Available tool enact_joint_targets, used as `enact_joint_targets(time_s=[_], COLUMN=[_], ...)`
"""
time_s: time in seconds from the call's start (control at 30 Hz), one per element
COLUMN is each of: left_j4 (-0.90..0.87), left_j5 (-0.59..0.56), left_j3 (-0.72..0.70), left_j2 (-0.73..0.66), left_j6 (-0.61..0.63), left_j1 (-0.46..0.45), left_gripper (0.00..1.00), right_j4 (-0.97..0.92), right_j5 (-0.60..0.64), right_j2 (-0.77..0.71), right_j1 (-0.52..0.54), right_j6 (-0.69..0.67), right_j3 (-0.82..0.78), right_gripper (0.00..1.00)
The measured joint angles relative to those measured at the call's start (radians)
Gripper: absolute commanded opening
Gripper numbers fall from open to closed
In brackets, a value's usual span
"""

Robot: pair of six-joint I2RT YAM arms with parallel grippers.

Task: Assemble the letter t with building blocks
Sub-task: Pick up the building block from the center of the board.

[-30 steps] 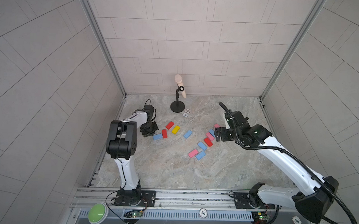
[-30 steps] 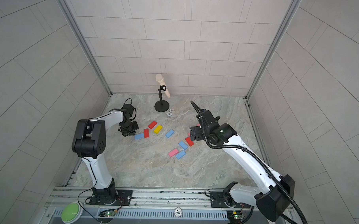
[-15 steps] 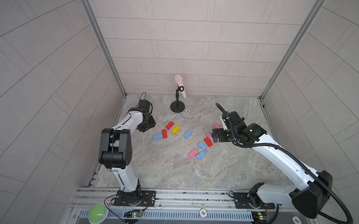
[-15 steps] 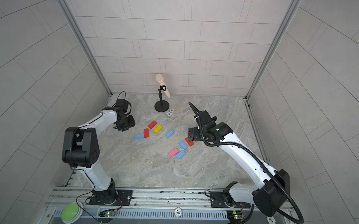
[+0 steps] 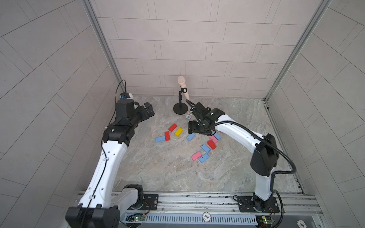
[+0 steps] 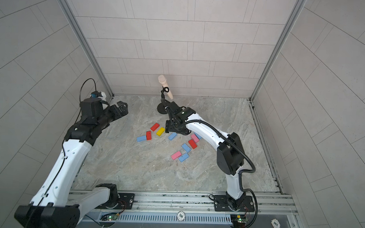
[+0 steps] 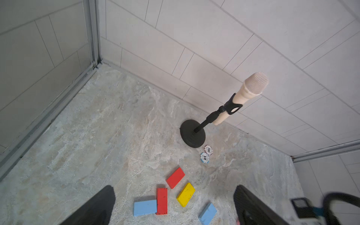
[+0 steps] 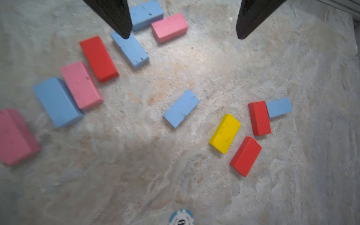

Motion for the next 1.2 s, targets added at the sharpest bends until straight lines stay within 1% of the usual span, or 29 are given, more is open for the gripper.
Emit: enact_joint_targets(time_s=[0.13, 0.23, 0.3, 0.37, 0.5, 0.67, 0.83, 0.97, 1.1, 1.2], left_j4=[0.000, -0.020, -0.044, -0.063, -0.106, -0.144, -0.164, -0.171, -0.177, -0.183], left_j5=[0.004, 0.004, 0.003, 0.000, -0.018, -0.037, -0.042, -0.042, -0.051, -0.061], left_j3=[-0.025, -0.035, -0.042, -0.049, -0.060, -0.063, -0.095, -0.117, -0.121, -0.121], left_j2=[-0.092, -0.142, -0.174, -0.201, -0.242, -0.256, -0.262, -0.263, -0.267, -0.274], left_j6=[0.023, 0.038, 0.044, 0.047, 0.057, 0.072, 0.073, 0.073, 0.074, 0.077], left_j1=[0.000, 0.000, -0.002, -0.008, -0.024, -0.035, -0.045, -0.049, -0.049, -0.049], left_gripper=[1.00, 1.00, 1.00, 1.00, 1.00, 1.00, 1.00, 1.00, 1.00, 1.00], right_j4=[-0.050, -0.096, -0.118, -0.133, -0.140, -0.126, -0.093, -0.085, -0.082, -0.085], right_j5=[0.011, 0.026, 0.035, 0.044, 0.054, 0.055, 0.054, 0.048, 0.050, 0.052], right_j2=[0.229, 0.369, 0.436, 0.478, 0.518, 0.522, 0.550, 0.596, 0.615, 0.620], right_j1=[0.042, 0.053, 0.053, 0.052, 0.047, 0.045, 0.046, 0.046, 0.046, 0.046], right_j6=[0.089, 0.138, 0.166, 0.191, 0.233, 0.260, 0.269, 0.274, 0.279, 0.280], right_j3=[0.242, 0.407, 0.488, 0.535, 0.571, 0.580, 0.607, 0.627, 0.647, 0.647], right_gripper=[0.81, 0.78, 0.76, 0.75, 0.74, 0.74, 0.77, 0.77, 0.76, 0.72])
